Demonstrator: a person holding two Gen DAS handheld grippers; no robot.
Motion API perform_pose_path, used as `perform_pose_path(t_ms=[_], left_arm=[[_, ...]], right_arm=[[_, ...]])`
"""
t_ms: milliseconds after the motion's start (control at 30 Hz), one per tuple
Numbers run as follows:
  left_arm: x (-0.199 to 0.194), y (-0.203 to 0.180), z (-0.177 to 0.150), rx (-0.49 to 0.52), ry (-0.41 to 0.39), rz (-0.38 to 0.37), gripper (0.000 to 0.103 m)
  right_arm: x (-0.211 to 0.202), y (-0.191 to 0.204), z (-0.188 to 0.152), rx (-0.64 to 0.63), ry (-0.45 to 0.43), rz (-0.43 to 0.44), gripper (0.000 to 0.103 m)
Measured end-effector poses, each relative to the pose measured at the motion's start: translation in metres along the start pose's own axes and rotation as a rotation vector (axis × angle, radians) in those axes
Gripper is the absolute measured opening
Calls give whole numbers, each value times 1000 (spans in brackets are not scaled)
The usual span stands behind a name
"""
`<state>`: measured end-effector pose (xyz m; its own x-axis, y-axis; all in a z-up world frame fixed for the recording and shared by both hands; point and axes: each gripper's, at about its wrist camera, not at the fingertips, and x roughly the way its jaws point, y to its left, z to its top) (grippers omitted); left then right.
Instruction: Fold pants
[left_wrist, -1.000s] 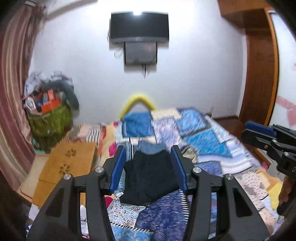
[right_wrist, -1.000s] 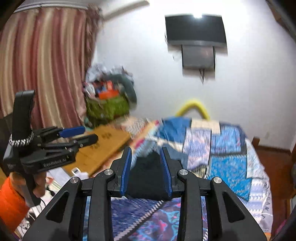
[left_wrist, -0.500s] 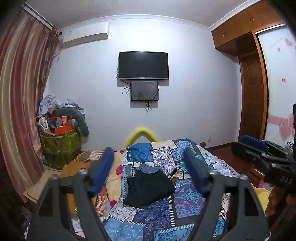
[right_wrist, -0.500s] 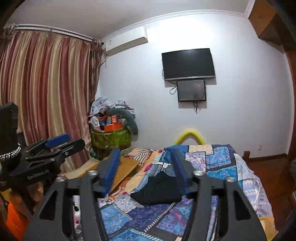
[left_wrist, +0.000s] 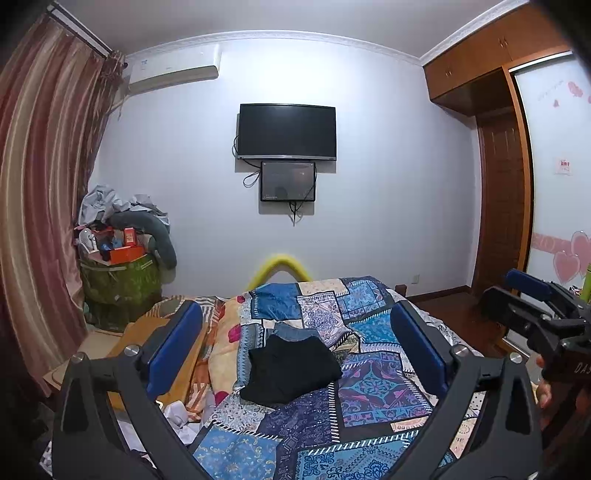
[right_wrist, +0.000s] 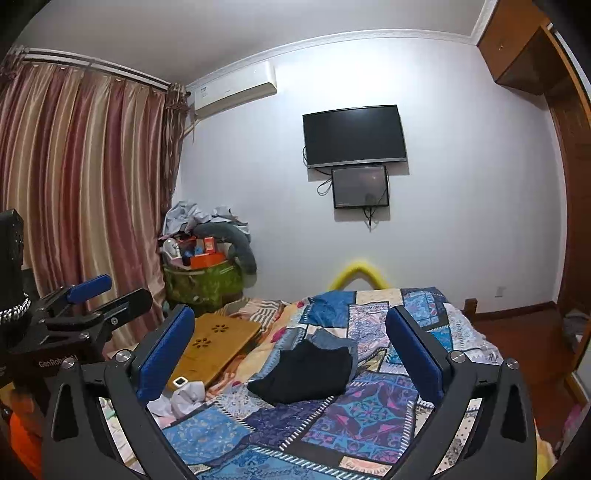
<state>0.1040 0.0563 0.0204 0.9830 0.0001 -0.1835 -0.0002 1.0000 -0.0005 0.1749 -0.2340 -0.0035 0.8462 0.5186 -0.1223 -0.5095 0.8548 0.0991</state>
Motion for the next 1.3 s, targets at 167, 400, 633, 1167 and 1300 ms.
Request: perform_pose_path(t_ms=[167,400,633,1167,1300], left_arm=[[-1,-2,-2,-4,3,-6,103],[0,-2,-3,-4,5,-4,103],[3,-1,-4,-9,12,3,103],[8,2,-7,-14,21,1,103],[9,1,-9,-17,22,-5,103]], right_arm=[[-3,1,-2,0,-3,-4,103],[-4,3,-6,-7,2,-14,103],[-4,3,-9,-10,17,-18,103],[-6,5,-6,-10,23,-21,103],[-6,5,-6,-11,23,-23,103]])
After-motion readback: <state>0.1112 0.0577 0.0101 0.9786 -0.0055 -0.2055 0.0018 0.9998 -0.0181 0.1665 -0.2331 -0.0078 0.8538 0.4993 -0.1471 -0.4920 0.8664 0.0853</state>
